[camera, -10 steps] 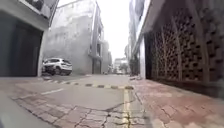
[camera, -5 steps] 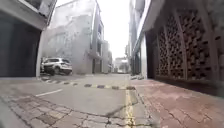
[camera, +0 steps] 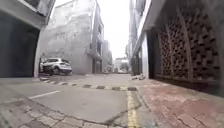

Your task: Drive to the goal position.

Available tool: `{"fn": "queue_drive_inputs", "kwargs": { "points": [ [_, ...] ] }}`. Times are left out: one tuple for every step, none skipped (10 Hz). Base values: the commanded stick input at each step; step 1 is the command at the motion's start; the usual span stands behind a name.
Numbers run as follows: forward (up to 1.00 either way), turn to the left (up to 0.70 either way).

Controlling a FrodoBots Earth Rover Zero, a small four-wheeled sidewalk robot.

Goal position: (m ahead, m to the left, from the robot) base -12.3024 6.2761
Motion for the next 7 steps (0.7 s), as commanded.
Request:
{"fn": "queue_drive_inputs", "kwargs": {
  "points": [
    [0.46, 0.46],
    [0.46, 0.46],
    [0.46, 0.46],
    [0.46, 0.46],
    [0.46, 0.46],
    [0.46, 0.46],
    [0.46, 0.46]
  ]
}}
